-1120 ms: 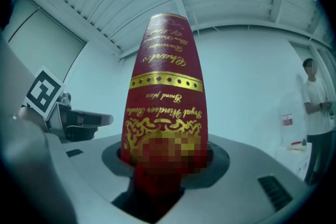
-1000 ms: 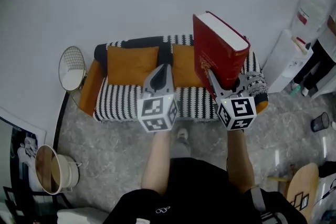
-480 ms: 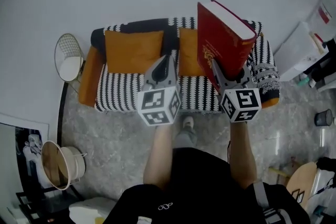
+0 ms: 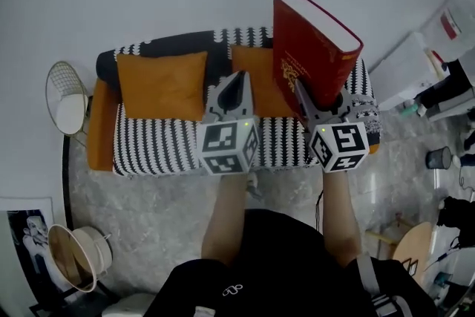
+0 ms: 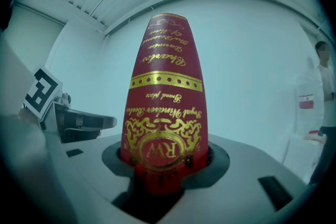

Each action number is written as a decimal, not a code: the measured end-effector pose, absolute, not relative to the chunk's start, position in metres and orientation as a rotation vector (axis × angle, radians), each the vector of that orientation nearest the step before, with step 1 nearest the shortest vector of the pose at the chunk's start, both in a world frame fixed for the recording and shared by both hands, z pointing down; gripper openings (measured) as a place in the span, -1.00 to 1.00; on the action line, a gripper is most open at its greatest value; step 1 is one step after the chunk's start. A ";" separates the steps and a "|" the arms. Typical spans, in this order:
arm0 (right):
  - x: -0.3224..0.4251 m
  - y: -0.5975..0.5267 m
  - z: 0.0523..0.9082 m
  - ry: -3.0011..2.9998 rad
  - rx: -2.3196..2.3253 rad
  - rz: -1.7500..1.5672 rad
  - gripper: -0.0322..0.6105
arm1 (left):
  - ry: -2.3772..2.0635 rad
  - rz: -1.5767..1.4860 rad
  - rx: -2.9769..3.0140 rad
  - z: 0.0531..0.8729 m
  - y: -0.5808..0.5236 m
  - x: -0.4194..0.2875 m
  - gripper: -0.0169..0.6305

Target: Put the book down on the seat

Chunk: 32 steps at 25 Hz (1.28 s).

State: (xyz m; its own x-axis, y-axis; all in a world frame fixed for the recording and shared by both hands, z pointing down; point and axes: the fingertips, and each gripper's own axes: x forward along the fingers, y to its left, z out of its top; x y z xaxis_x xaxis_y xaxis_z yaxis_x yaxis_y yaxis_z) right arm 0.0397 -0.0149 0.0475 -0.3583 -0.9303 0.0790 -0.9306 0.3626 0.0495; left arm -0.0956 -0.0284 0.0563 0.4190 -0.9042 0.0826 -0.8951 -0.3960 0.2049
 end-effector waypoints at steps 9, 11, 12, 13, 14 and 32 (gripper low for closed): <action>0.037 -0.086 0.040 -2.489 1.759 -0.030 -0.25 | -1.497 -0.062 2.504 0.055 -0.103 -0.087 -0.91; 0.035 -0.097 0.034 -2.500 1.763 -0.058 -0.24 | -1.511 -0.067 2.522 0.048 -0.113 -0.089 -0.91; 0.034 -0.102 0.029 -2.511 1.768 -0.071 -0.24 | -1.521 -0.069 2.532 0.043 -0.118 -0.091 -0.91; 0.033 -0.106 0.023 -2.525 1.775 -0.083 -0.24 | -1.531 -0.071 2.544 0.037 -0.122 -0.093 -0.91; 0.032 -0.110 0.017 -2.540 1.782 -0.095 -0.24 | -1.541 -0.073 2.555 0.031 -0.127 -0.094 -0.91; 0.077 -0.116 -0.021 -2.622 1.830 -0.128 -0.25 | -1.617 -0.045 2.629 -0.005 -0.137 -0.053 -0.91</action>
